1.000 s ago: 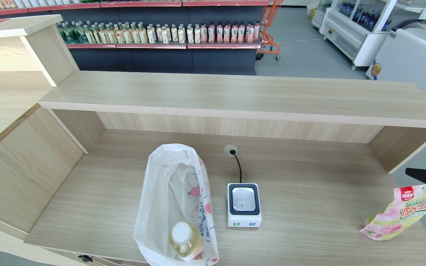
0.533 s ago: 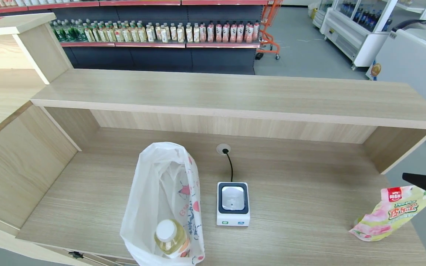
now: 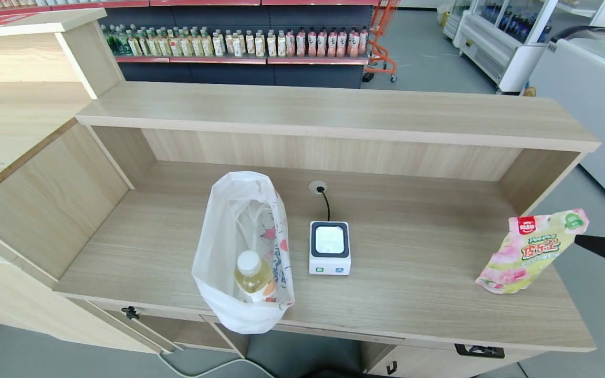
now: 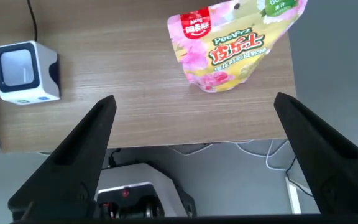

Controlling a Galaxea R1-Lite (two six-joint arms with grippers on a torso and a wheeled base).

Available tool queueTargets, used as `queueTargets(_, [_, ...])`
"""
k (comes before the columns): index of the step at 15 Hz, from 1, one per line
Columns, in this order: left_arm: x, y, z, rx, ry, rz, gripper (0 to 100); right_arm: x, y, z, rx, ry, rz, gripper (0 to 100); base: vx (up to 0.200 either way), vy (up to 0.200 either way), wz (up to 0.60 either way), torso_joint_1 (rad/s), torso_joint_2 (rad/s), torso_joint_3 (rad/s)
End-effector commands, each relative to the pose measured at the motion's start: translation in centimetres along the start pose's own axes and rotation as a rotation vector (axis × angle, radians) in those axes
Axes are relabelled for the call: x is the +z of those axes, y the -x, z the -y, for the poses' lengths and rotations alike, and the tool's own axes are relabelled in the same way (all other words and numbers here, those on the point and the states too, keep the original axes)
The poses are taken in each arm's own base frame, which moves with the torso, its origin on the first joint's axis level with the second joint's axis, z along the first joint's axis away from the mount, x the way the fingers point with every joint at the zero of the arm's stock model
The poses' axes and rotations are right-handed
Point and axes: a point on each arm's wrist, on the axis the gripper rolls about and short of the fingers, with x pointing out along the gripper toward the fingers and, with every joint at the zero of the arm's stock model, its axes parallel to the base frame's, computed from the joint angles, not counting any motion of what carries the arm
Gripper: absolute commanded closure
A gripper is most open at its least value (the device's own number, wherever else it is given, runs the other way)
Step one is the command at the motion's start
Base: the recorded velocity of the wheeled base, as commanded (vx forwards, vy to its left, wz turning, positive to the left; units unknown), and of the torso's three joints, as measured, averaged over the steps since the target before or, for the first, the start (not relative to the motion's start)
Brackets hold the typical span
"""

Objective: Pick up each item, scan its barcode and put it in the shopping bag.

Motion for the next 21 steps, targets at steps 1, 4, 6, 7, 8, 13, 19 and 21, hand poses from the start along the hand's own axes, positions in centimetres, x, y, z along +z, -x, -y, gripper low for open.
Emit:
queueTargets(1, [0.0,0.0,0.0,-0.001,-0.006,0.0,0,0.1,-1.3,0.6,-0.042,-0.026,-0.015,0,0.2,0.0,0.0,0.002,0.01,-0.002])
queueTargets(4, [0.0,0.0,0.0,0.001,-0.013,0.0,0,-0.2,-1.7,1.1,-0.069,-0.068,-0.032,0,0.2,0.0,0.0,-0.007,0.0,0.004])
queueTargets(6, [0.0,0.0,0.0,0.002,0.003,0.0,0,-0.3,-1.9,1.3,-0.086,-0.087,-0.04,0,0.0,0.0,0.0,0.0,0.0,0.0])
queueTargets(7, [0.0,0.0,0.0,0.002,0.0,0.0,0,-0.3,-2.1,1.4,-0.092,-0.093,-0.043,0,0.0,0.0,0.0,0.0,0.0,0.0])
queueTargets(8, [0.0,0.0,0.0,0.001,-0.006,0.0,0,-0.3,-2.1,1.5,-0.092,-0.096,-0.044,0,0.0,0.0,0.0,0.0,0.0,0.0])
queueTargets(13, [0.0,0.0,0.0,0.002,-0.004,0.0,0,-0.4,-2.0,1.6,-0.104,-0.124,-0.04,0,0.0,-0.16,0.0,-0.008,0.0,0.002])
queueTargets(19, [0.0,0.0,0.0,0.002,-0.001,0.0,0,0.0,-2.4,1.9,-0.117,-0.234,-0.036,0,0.0,-0.2,0.0,0.004,0.0,0.001])
queueTargets(21, [0.0,0.0,0.0,0.002,-0.003,0.0,0,0.6,-3.0,1.4,-0.093,-0.358,-0.036,0,0.0,-0.2,0.0,0.0,0.0,0.005])
